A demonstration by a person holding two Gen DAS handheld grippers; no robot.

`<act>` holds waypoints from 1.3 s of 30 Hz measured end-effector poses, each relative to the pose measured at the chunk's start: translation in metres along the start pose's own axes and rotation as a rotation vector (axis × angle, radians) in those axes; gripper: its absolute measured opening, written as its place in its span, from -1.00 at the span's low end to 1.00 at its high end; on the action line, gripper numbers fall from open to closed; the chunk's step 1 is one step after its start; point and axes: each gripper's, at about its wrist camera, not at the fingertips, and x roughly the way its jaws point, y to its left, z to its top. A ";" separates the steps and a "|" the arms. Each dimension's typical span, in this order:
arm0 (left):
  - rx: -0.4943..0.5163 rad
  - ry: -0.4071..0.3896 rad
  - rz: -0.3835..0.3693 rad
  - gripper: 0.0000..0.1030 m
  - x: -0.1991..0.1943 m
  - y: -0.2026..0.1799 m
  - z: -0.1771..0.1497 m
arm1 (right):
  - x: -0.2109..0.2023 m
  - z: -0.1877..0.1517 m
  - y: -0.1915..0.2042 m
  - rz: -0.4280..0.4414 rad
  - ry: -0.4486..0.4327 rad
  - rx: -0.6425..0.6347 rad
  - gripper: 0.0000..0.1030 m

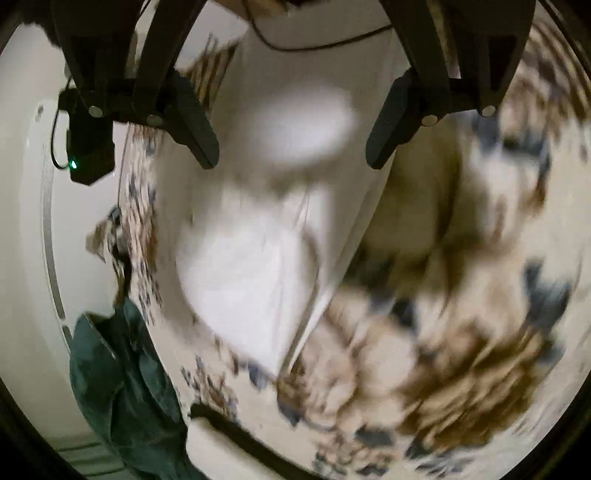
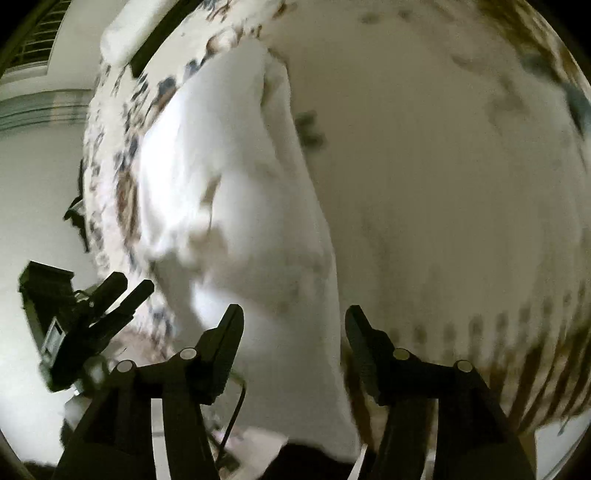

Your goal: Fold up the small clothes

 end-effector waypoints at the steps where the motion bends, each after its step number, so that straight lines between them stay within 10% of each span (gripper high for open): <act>1: -0.020 0.024 0.020 0.57 -0.003 0.009 -0.015 | 0.003 -0.017 -0.009 0.006 0.035 0.017 0.15; 13: -0.205 0.164 0.064 0.52 0.031 0.085 -0.130 | 0.087 -0.105 -0.065 0.048 0.219 0.118 0.16; 14: -0.190 0.152 0.071 0.45 0.030 0.080 -0.132 | 0.090 -0.106 -0.066 0.064 0.214 0.132 0.16; 16: -0.154 0.149 0.084 -0.50 0.030 0.070 -0.137 | 0.093 -0.109 -0.066 0.088 0.203 0.163 0.07; 18: -0.139 0.140 0.074 -0.87 0.027 0.065 -0.142 | 0.098 -0.114 -0.058 0.093 0.197 0.160 -0.52; 21: -0.153 0.086 0.071 -0.89 0.015 0.058 -0.145 | 0.089 -0.123 -0.053 0.136 0.173 0.174 -0.91; 25: -0.244 0.009 -0.031 -0.89 -0.009 0.049 -0.141 | 0.064 -0.126 -0.039 0.203 0.138 0.166 -0.92; 32: -0.293 -0.113 -0.243 -0.89 -0.045 0.008 -0.066 | -0.015 -0.080 -0.001 0.319 -0.026 0.124 -0.92; 39: -0.204 -0.168 -0.276 -0.81 -0.008 -0.024 0.097 | -0.057 0.061 0.037 0.397 -0.241 0.085 -0.91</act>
